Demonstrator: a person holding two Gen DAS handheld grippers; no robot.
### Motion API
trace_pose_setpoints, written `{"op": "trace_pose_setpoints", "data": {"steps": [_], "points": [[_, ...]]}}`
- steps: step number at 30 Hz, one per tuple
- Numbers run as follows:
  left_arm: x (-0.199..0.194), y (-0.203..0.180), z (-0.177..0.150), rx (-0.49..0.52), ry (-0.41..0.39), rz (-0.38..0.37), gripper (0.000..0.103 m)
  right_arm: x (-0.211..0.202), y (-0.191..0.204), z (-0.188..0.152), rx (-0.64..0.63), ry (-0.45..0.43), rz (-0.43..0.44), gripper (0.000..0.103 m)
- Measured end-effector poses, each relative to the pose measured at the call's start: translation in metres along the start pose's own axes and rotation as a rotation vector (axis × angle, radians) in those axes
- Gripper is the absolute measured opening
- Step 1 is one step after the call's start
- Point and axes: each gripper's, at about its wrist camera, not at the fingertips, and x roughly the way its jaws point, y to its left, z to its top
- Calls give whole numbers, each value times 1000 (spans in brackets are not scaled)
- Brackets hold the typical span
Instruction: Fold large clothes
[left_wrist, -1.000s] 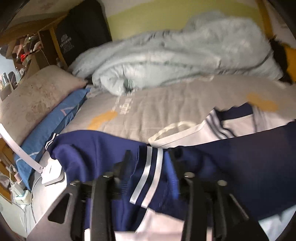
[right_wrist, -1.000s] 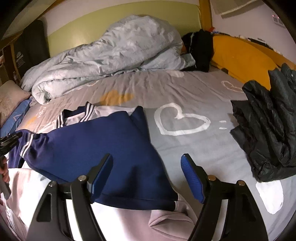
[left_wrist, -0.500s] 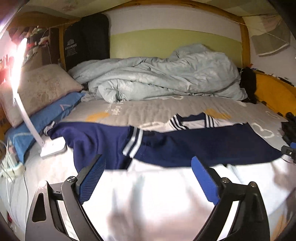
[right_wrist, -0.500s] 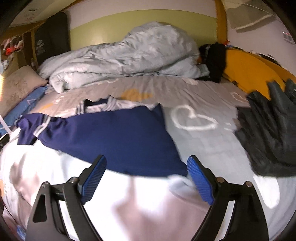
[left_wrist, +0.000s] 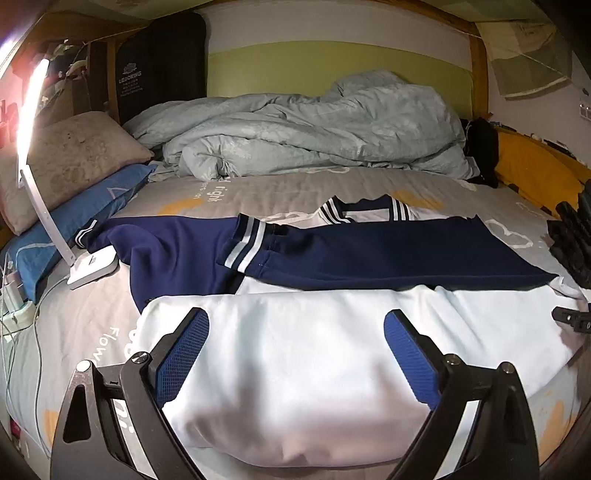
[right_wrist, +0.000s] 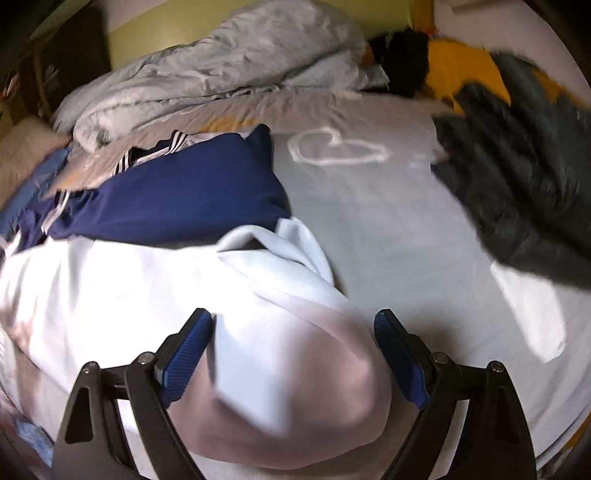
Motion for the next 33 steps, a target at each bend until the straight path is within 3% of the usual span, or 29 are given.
{"op": "trace_pose_setpoints", "data": {"steps": [2, 3, 5, 6, 8, 12, 17, 21, 24, 27, 31, 33], "points": [[2, -1, -1, 7, 3, 1, 95, 4, -8, 1, 53, 15, 28, 94], [3, -1, -2, 10, 7, 1, 95, 6, -10, 0, 63, 24, 47, 88], [5, -2, -3, 12, 17, 3, 95, 8, -5, 0, 44, 62, 150, 28], [7, -2, -4, 12, 21, 2, 95, 6, 1, -1, 36, 74, 210, 21], [9, -3, -4, 12, 28, 2, 95, -3, 10, -3, 22, 24, 186, 11], [5, -3, -5, 23, 17, 14, 95, -21, 34, 2, -84, -122, -67, 10], [1, 1, -3, 25, -6, 34, 95, -17, 13, 12, -14, -93, -93, 10], [0, 12, 0, -18, -1, 32, 95, -24, 12, 10, -35, -122, -171, 10], [-2, 22, 3, -44, -11, 38, 95, -28, 12, 10, -52, -122, -172, 12], [0, 36, 6, -64, -17, 74, 95, -27, 12, 7, -68, -131, -187, 21], [4, 61, 10, -142, 0, 89, 95, -42, 10, 6, -74, -233, -227, 57], [6, 73, 10, -193, 4, 69, 95, -53, 6, 7, -46, -286, -190, 65]]}}
